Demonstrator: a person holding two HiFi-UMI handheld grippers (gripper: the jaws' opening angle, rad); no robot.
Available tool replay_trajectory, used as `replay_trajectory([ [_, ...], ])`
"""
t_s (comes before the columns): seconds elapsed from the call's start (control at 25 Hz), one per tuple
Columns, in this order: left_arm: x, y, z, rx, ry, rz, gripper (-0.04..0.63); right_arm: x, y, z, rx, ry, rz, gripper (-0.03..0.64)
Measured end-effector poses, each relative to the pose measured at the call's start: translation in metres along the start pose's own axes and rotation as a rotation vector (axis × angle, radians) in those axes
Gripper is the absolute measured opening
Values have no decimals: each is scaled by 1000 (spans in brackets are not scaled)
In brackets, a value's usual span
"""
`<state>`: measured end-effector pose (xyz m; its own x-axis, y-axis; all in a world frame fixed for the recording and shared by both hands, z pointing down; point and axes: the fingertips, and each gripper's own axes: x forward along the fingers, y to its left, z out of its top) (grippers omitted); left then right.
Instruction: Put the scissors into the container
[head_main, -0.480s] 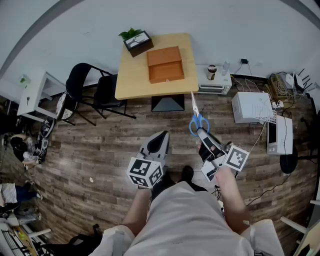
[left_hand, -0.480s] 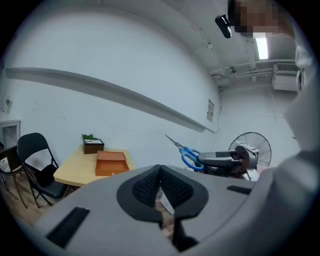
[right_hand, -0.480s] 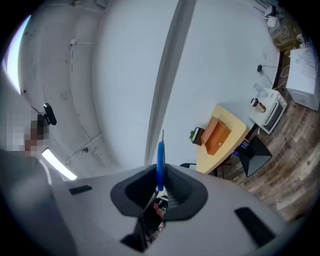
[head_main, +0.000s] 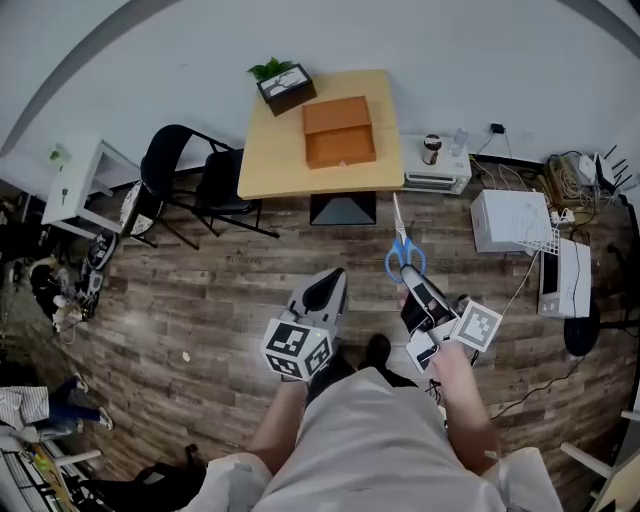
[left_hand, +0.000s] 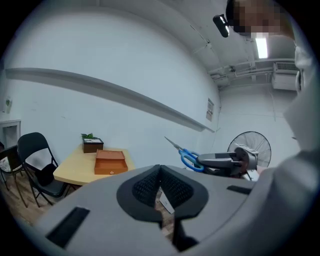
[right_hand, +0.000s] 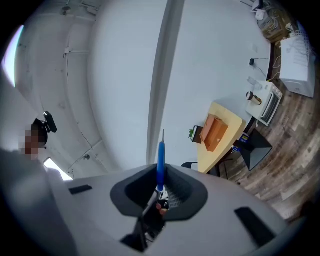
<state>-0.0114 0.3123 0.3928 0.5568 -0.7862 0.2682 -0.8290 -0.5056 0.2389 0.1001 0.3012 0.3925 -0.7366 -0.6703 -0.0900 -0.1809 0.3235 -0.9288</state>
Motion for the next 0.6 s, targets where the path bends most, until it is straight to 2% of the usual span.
replay_trajectory([
  [0.32,-3,-7,-8,-1,4,25,8,-10,-6,-6,8,22,5,41],
  [0.6,-3,6,-6,-15,8,35,8,2,-9,-6,0,45,-1,41],
])
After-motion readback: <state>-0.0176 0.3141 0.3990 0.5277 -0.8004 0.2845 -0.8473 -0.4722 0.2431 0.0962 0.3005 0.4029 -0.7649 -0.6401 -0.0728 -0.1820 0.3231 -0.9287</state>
